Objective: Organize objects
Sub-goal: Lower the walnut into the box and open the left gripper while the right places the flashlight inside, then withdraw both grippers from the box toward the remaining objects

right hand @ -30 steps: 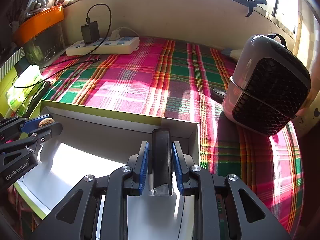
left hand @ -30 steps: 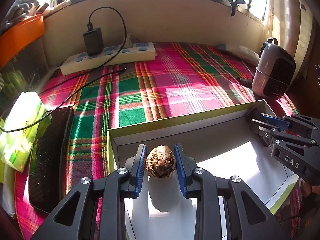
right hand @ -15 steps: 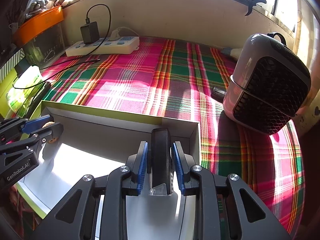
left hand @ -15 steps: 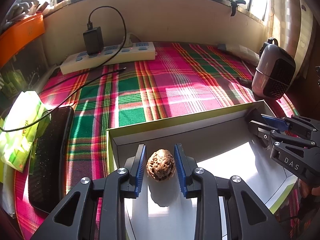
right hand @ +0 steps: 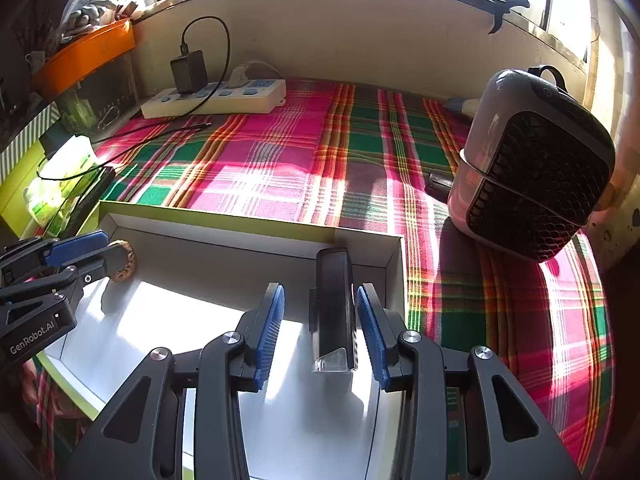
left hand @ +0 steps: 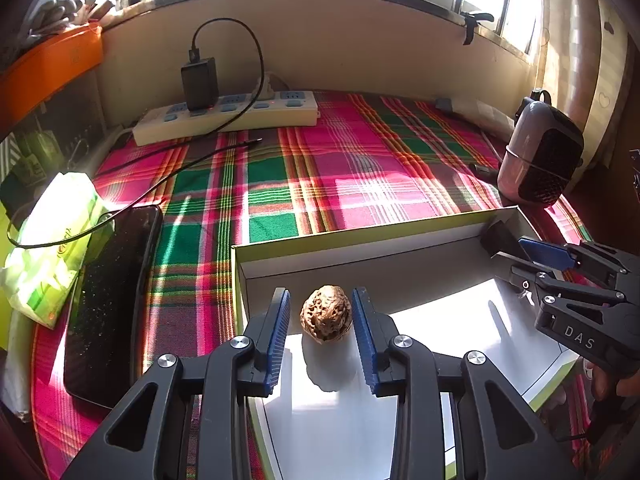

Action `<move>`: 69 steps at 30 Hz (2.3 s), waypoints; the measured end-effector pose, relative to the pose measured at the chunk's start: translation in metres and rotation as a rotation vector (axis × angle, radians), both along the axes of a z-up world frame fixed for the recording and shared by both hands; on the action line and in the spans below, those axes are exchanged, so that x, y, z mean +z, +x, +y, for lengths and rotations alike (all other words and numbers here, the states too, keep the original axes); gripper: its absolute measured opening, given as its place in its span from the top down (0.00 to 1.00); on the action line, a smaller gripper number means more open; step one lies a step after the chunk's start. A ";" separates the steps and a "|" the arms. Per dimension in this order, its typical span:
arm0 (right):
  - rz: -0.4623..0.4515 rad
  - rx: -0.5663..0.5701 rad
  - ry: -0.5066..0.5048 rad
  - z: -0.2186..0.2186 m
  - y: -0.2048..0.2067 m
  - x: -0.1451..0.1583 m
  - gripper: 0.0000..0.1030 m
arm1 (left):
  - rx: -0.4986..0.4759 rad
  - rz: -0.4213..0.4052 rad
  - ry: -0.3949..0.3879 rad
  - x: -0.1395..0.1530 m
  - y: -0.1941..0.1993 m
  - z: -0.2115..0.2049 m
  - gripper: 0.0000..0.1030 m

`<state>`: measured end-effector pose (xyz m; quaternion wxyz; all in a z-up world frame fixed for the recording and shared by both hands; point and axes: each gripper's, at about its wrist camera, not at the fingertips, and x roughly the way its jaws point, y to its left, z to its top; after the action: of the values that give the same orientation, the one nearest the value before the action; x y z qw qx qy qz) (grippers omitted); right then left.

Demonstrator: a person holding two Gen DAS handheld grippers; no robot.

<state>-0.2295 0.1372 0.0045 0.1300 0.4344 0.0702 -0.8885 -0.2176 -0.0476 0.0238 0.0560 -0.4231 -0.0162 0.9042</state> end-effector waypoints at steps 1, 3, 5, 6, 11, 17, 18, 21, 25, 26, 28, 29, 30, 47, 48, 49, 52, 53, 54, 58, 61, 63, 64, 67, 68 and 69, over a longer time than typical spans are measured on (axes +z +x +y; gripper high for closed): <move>0.003 0.001 -0.004 0.000 0.002 0.001 0.61 | -0.002 0.004 -0.002 0.001 0.002 0.000 0.71; 0.008 0.002 -0.013 0.000 0.005 0.003 0.61 | -0.002 0.009 0.000 0.003 0.007 0.000 0.71; 0.013 0.002 -0.019 0.001 0.009 0.005 0.61 | -0.007 0.015 0.006 0.006 0.012 0.001 0.71; 0.015 0.003 -0.021 0.001 0.011 0.006 0.61 | -0.006 0.021 0.006 0.008 0.014 0.001 0.71; 0.038 0.012 -0.037 0.005 0.026 0.013 0.61 | -0.009 0.045 0.007 0.015 0.030 0.001 0.71; 0.054 0.008 -0.059 0.010 0.041 0.017 0.61 | -0.016 0.075 0.012 0.023 0.050 0.000 0.71; 0.057 0.007 -0.063 0.012 0.044 0.019 0.61 | -0.016 0.077 0.013 0.024 0.054 0.000 0.71; 0.064 0.008 -0.082 0.015 0.051 0.022 0.61 | -0.015 0.078 0.017 0.024 0.063 -0.001 0.71; 0.068 0.003 -0.113 0.021 0.064 0.024 0.61 | -0.013 0.081 0.022 0.025 0.074 -0.002 0.71; 0.069 0.003 -0.115 0.022 0.066 0.025 0.61 | -0.009 0.082 0.022 0.025 0.077 -0.003 0.71; 0.078 0.004 -0.116 0.023 0.073 0.026 0.61 | -0.014 0.085 0.021 0.025 0.082 -0.003 0.71; 0.080 0.005 -0.118 0.024 0.076 0.027 0.61 | -0.013 0.084 0.021 0.025 0.084 -0.003 0.71; 0.081 0.004 -0.122 0.025 0.078 0.027 0.61 | -0.015 0.082 0.023 0.024 0.087 -0.003 0.71; 0.122 0.008 -0.100 0.038 0.122 0.025 0.61 | -0.009 0.075 0.046 0.015 0.129 -0.010 0.71; 0.125 0.008 -0.099 0.039 0.124 0.025 0.61 | -0.012 0.077 0.052 0.015 0.132 -0.011 0.71; 0.127 0.008 -0.096 0.041 0.126 0.025 0.61 | -0.013 0.077 0.059 0.014 0.133 -0.012 0.71; 0.134 0.006 -0.090 0.043 0.133 0.025 0.61 | -0.011 0.071 0.071 0.011 0.139 -0.015 0.71; 0.137 0.009 -0.089 0.044 0.135 0.025 0.61 | -0.012 0.068 0.074 0.010 0.140 -0.016 0.71; 0.140 0.010 -0.088 0.045 0.138 0.025 0.61 | -0.014 0.065 0.076 0.009 0.142 -0.017 0.71; 0.139 0.009 -0.085 0.050 0.146 0.021 0.61 | -0.013 0.058 0.079 0.005 0.147 -0.020 0.71; 0.136 -0.002 -0.097 0.056 0.151 0.019 0.61 | -0.011 0.055 0.098 0.003 0.150 -0.023 0.70; 0.134 -0.017 -0.095 0.060 0.152 0.017 0.61 | -0.009 0.050 0.105 0.001 0.151 -0.024 0.70; 0.133 -0.022 -0.099 0.062 0.153 0.016 0.61 | -0.010 0.047 0.106 0.000 0.152 -0.025 0.69; 0.130 -0.034 -0.112 0.068 0.154 0.013 0.54 | -0.021 0.049 0.114 -0.002 0.154 -0.025 0.69; 0.128 -0.038 -0.111 0.070 0.154 0.012 0.52 | -0.023 0.053 0.116 -0.002 0.154 -0.024 0.68; 0.125 -0.045 -0.108 0.071 0.153 0.011 0.52 | -0.023 0.055 0.116 -0.002 0.154 -0.024 0.68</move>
<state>-0.0763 0.2086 0.0151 0.1288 0.3720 0.0204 -0.9190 -0.0633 -0.0720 0.0218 0.0911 -0.3944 -0.0621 0.9123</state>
